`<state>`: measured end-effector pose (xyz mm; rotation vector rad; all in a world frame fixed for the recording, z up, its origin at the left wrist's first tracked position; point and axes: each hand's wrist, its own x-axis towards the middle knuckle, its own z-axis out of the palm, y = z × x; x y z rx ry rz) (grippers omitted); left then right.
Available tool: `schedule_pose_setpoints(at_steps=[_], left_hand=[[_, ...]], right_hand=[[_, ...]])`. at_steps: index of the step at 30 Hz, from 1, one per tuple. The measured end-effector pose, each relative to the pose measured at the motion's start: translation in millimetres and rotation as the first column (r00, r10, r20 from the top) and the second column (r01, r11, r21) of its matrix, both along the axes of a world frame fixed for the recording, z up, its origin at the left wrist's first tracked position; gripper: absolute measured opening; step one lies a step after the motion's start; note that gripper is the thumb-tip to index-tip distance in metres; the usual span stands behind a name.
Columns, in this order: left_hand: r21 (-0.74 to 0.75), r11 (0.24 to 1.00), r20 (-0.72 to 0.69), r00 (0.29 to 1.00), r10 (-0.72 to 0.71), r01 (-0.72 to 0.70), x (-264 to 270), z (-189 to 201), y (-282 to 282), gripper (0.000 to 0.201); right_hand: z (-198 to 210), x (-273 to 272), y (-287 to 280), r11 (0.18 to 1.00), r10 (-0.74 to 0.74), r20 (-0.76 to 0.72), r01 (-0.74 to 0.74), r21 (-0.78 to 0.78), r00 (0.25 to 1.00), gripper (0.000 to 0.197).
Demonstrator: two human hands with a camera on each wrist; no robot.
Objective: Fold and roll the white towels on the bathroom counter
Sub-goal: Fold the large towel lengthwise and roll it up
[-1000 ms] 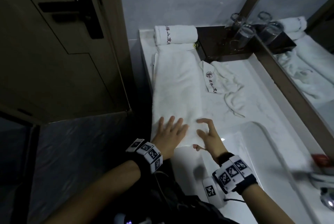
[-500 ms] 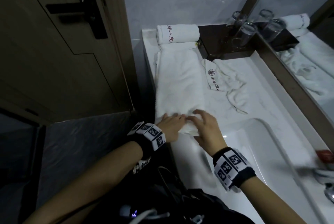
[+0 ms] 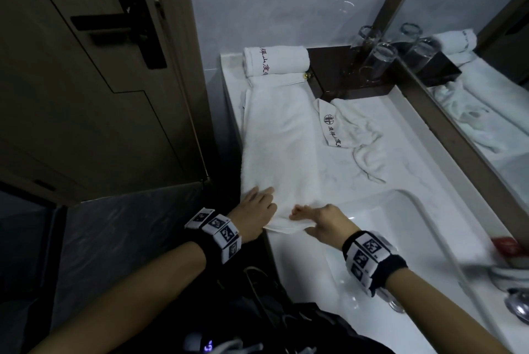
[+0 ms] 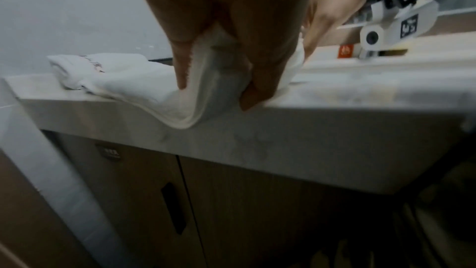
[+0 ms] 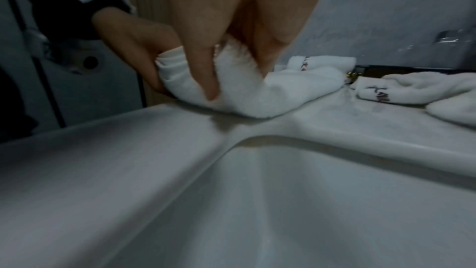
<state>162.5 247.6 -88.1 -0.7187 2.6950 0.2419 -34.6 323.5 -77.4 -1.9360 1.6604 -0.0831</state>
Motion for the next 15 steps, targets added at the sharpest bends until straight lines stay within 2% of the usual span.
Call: schedule_pose_setpoints(at_steps=[3,5,9,12,15], left_hand=[[0.234,0.968,-0.131,0.984,0.12,-0.087,4.1,11.5,-10.1,0.037],[0.352,0.924,-0.148,0.966,0.214,-0.151,6.9,18.4,-15.0,0.034],[0.365,0.91,-0.13,0.957,0.258,-0.196,9.0,21.1,-17.4,0.034],[0.363,0.906,-0.155,0.945,0.289,-0.218,10.4,15.1,-14.2,0.046],[0.333,0.918,-0.291,0.902,0.318,-0.217,13.8,13.1,-12.8,0.056]], right_hand=[[5.2,-10.7,-5.4,0.991,-0.125,0.093,0.12,0.062,0.988,0.038],[4.8,-13.5,-5.4,0.967,-0.245,0.21,0.223,0.124,0.946,0.031],[0.2,-8.4,-8.4,0.918,-0.397,0.315,0.371,0.141,0.862,0.017],[-6.8,-2.2,-16.8,0.888,-0.459,0.266,0.447,0.107,0.848,0.02],[-13.5,5.1,-24.4,0.854,-0.518,0.21,0.516,0.065,0.83,0.018]])
